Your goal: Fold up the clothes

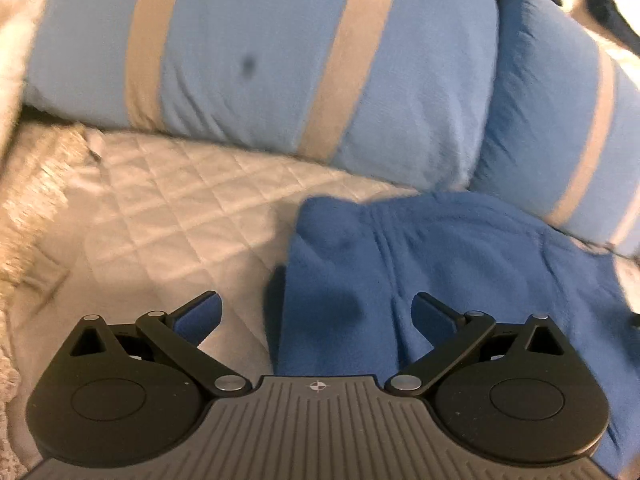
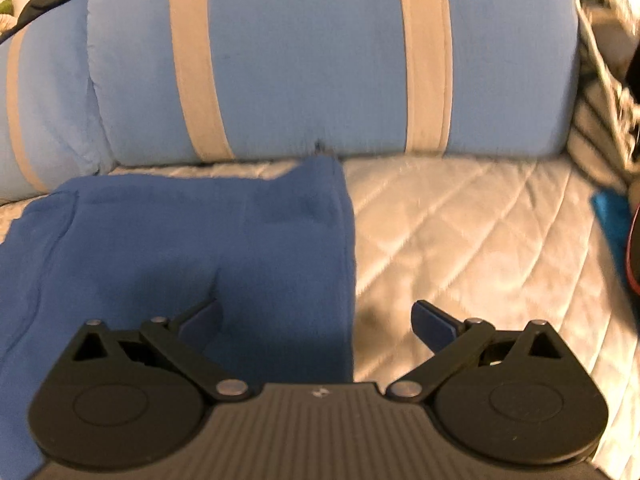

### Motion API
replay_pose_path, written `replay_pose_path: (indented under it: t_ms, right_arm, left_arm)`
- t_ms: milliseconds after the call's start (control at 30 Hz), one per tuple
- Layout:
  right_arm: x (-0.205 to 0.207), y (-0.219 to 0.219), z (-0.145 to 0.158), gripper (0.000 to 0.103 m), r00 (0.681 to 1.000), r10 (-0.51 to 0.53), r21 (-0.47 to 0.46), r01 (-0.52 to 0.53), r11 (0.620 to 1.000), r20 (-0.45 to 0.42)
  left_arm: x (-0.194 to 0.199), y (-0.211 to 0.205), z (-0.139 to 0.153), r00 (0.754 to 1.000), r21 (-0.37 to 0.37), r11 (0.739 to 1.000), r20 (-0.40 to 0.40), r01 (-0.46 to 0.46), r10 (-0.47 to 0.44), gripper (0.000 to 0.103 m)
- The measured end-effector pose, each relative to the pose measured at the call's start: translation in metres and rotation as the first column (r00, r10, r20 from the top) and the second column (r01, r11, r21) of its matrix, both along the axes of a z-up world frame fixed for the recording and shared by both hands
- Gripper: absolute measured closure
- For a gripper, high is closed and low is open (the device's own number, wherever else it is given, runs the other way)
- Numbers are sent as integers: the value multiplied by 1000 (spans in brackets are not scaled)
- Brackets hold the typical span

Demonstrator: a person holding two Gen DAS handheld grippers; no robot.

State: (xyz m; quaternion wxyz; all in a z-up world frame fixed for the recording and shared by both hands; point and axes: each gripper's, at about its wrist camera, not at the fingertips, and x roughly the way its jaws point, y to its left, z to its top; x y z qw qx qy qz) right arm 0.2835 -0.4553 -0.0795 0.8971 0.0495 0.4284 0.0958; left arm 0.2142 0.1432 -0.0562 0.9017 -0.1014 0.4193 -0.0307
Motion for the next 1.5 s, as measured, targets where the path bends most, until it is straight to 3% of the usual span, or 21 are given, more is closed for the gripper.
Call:
replay_pose_path:
  t_ms: [100, 200, 267, 400, 500, 633, 833, 967, 1000, 1067, 1133, 1167, 1200, 1267, 1300, 1500]
  right_arm:
    - [4, -14, -9, 1, 991, 57, 101, -46, 994, -117]
    - [8, -26, -22, 1, 969, 106, 232, -52, 971, -225]
    - [8, -33, -27, 1, 966, 109, 279, -41, 959, -234]
    - [9, -44, -33, 0, 967, 94, 364, -2, 932, -235]
    - [13, -52, -36, 1, 966, 93, 450, 27, 892, -243]
    - [18, -57, -44, 1, 964, 116, 549, 37, 835, -241]
    - [23, -54, -54, 3, 961, 157, 654, 33, 756, -229]
    - [30, -45, -60, 13, 962, 147, 670, 48, 741, -231]
    - [31, -43, -61, 16, 961, 147, 674, 52, 737, -235]
    - [33, -40, -63, 27, 956, 156, 674, 56, 737, -249]
    - [34, -40, -63, 32, 955, 144, 667, 70, 742, -261]
    - [33, -40, -63, 36, 954, 134, 662, 83, 745, -269]
    - [33, -38, -62, 47, 952, 124, 652, 94, 752, -279]
    - [31, -36, -57, 67, 953, 106, 625, 99, 774, -282]
    - [29, -35, -52, 71, 957, 104, 621, 92, 778, -272]
    - [17, -19, -7, 79, 980, 98, 537, 11, 844, -175]
  left_arm:
    - [-1, 16, -10, 998, -108, 994, -63, 17, -24, 0]
    - [0, 35, -27, 990, -258, 966, -135, 6, -42, 0]
    - [1, 47, -44, 982, -367, 930, -182, -24, -46, 0]
    - [-1, 66, -60, 988, -511, 858, -149, -51, -30, 0]
    - [1, 77, -71, 990, -622, 780, -140, -69, -24, 0]
    - [8, 82, -75, 989, -685, 728, -122, -25, -81, 0]
    - [20, 72, -79, 982, -709, 704, -101, 40, -158, 0]
    - [24, 72, -82, 984, -731, 682, -101, 25, -144, 1]
    - [25, 71, -82, 984, -733, 680, -107, 17, -140, 8]
    - [25, 71, -83, 983, -733, 680, -132, -10, -128, 29]
    - [24, 70, -86, 980, -727, 684, -172, -58, -100, 57]
    - [23, 70, -88, 978, -722, 687, -192, -84, -83, 65]
    - [23, 70, -89, 977, -719, 688, -201, -99, -69, 72]
    - [20, 67, -84, 980, -710, 696, -193, -105, -50, 77]
    - [18, 65, -79, 982, -700, 707, -185, -101, -43, 80]
    - [13, 49, -35, 992, -595, 803, -119, -39, -41, 84]
